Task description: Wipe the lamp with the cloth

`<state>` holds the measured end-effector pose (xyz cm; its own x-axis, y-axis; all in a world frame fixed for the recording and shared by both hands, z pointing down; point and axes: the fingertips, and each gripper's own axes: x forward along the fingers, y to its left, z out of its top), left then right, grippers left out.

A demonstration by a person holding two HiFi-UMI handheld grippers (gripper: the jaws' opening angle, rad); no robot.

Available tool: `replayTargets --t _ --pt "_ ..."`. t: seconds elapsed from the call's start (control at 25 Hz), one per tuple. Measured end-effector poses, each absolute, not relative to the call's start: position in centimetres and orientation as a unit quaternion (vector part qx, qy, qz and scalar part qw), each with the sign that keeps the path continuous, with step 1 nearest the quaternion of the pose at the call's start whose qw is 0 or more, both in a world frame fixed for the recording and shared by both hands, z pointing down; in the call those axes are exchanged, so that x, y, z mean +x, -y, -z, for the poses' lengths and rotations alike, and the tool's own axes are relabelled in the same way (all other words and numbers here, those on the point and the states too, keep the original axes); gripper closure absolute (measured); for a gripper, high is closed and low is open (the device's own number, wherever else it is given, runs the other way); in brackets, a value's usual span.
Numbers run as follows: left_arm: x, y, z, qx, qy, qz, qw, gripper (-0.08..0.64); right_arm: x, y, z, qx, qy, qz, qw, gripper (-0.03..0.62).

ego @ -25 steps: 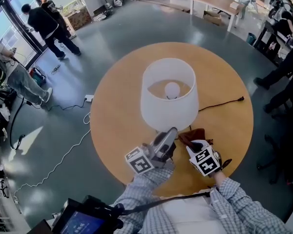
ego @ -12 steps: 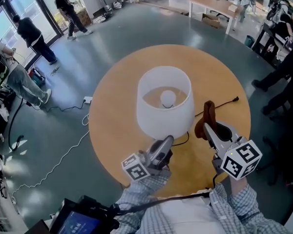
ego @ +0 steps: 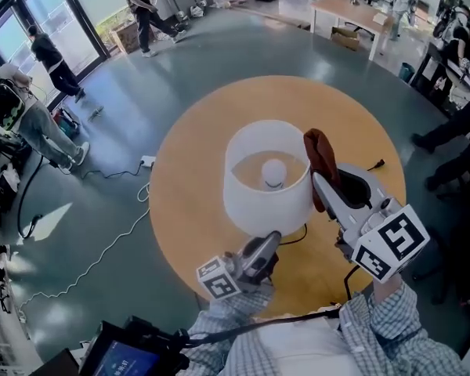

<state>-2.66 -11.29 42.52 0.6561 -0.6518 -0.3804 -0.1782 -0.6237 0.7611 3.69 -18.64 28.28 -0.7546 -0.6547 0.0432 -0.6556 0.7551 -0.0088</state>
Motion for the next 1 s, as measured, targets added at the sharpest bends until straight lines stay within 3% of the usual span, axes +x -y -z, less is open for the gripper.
replayTargets --t 0.48,1.0 --pt "-2.9 11.3 -42.4 0.835 0.251 0.335 0.357 0.48 6.3 19.9 -40.0 0.363 0.916 -0.12 0.117 0.545" --pt "-2.8 10.4 -42.3 0.841 0.238 0.332 0.355 0.483 3.6 24.5 -28.9 0.284 0.956 0.004 0.068 0.545"
